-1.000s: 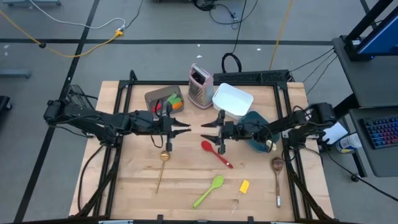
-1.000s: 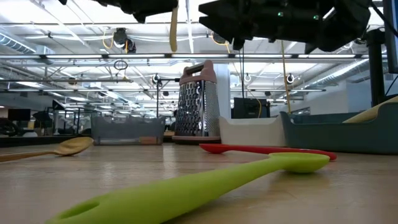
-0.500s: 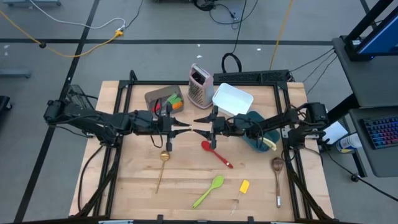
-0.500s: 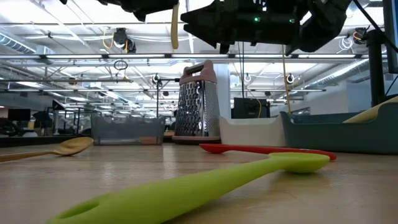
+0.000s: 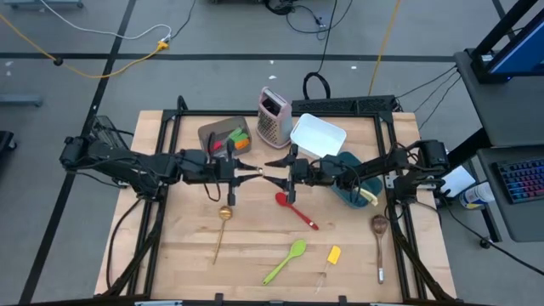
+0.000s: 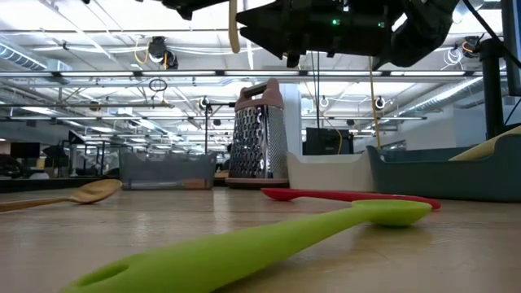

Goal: Pick & Place Kitchen Items
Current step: Put the yellow table knife into the blue bin

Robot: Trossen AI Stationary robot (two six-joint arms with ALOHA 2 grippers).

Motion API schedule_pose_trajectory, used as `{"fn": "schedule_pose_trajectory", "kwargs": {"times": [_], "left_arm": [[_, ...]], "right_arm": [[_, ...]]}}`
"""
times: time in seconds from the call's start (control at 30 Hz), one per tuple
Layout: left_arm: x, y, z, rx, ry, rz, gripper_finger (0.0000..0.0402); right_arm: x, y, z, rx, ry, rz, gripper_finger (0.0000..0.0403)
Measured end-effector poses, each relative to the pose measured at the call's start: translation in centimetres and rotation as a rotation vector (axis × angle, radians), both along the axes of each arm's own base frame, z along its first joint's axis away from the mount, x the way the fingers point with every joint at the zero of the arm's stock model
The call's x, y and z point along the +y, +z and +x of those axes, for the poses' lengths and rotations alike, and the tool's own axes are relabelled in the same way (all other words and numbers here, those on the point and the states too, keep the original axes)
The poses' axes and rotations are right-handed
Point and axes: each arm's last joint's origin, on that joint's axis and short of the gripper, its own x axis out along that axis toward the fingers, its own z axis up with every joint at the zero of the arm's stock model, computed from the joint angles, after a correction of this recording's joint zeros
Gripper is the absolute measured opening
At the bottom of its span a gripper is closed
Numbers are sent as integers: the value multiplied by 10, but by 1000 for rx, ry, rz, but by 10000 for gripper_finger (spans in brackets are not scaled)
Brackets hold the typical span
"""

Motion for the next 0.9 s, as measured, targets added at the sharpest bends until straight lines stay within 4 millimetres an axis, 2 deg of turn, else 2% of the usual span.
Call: {"fn": "schedule_pose_trajectory", "kwargs": {"times": [0.37,0.53,0.67,0.9], "left_arm": [[-2,3,1,-40,-66,41,37],[-3,2,9,-83,-65,47,37],[-3,-6,16,-56,-65,83,37],[-3,-10,18,-40,-54,100,37]], "right_arm": [[-1,5,2,-22,15,-15,183],[0,16,12,0,53,-67,183],[-2,17,14,25,47,-90,182],[-2,15,15,44,47,-92,144]]}}
